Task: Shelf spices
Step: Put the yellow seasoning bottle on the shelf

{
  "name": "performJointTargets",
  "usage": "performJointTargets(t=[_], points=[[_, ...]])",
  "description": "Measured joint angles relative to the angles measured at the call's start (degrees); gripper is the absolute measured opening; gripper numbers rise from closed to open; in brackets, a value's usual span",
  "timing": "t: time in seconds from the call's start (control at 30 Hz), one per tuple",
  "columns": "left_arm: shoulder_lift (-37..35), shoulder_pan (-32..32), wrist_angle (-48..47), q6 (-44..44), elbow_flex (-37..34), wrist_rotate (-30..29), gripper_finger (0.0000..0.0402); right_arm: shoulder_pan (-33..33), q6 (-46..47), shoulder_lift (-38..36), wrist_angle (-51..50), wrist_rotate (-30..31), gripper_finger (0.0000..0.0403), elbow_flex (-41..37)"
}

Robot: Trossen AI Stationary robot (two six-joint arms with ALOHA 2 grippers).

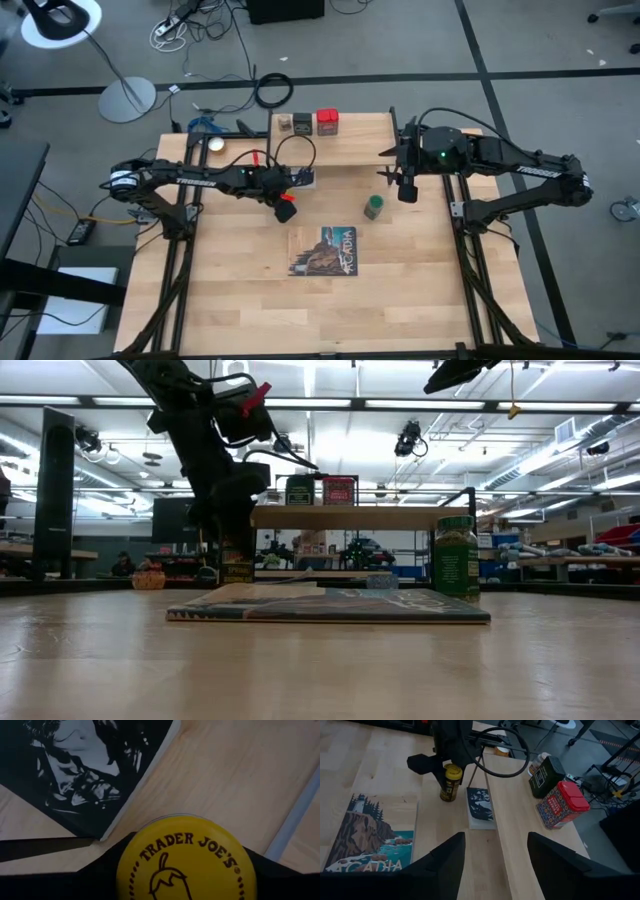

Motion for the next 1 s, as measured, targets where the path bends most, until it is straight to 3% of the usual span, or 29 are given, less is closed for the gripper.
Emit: performJointTargets(t=[0.3,0.57,0.77,1.0], points=[[-1.82,-0.58,-0.58,-4.13,0.51,2.1,0.0211,0.0,0.54,0.0,-0.08,0.0,0.021,0.0],[-5.55,-2.99,-3.76,-1.8,8.62,0.41,0.0211,0.0,0.52,0.0,-0.13,0.0,0.0209,0.0],[-4.25,-1.99,-4.25,5.87,21.26,-2.79,0.0211,0.0,0.32,0.0,0.64,0.0,0.0209,0.0],[6.41,2.93,-11.2,14.95,43.11,-2.57,0.0211,0.0,0.28,-0.02,2.27,-0.01,0.0208,0.0]])
